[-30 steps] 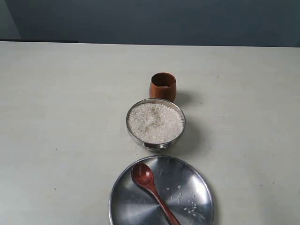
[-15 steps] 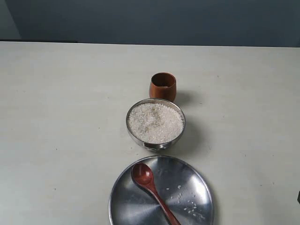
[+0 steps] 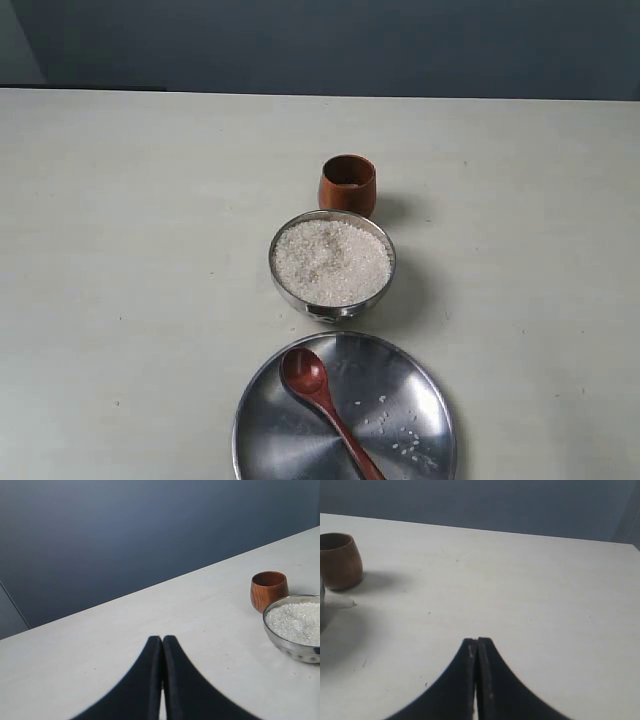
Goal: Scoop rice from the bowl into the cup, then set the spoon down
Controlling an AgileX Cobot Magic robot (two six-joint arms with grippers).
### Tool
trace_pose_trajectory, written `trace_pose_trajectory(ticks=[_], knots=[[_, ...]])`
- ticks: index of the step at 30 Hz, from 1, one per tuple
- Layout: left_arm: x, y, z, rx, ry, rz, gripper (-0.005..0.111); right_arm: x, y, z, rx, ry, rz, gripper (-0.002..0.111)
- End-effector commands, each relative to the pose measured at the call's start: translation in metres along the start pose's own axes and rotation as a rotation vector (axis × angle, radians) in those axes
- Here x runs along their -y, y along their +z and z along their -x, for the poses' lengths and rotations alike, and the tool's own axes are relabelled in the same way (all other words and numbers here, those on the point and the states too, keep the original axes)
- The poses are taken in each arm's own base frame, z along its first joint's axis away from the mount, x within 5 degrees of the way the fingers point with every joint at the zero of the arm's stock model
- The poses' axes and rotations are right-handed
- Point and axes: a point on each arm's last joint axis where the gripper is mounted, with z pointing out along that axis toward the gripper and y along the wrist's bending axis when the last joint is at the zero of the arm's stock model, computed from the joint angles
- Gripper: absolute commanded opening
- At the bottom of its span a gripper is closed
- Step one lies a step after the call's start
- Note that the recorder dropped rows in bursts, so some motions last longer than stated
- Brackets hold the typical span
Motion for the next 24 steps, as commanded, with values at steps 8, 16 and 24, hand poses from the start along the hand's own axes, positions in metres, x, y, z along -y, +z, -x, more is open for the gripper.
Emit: trace_pose_trajectory(ticks=[8,16,24], knots=[[-0.0002,-0.0006,-0.0001,0.014,0.004,0.005,0.001,0.0005,-0.0003,0.0013,0.021,-0.003,-0.008,0.0],[-0.0002,-0.0006,-0.0001,0.014,0.004,0.005,0.001,0.0008,-0.0004,0.0012,0.021,-0.002,-0.012,0.0],[-0.0002,-0.0006,-0.0001,0.014,0.004,0.005,0.001,0.0063,-0.0073,-0.0004,0.059,0.071,-0.109,0.0]])
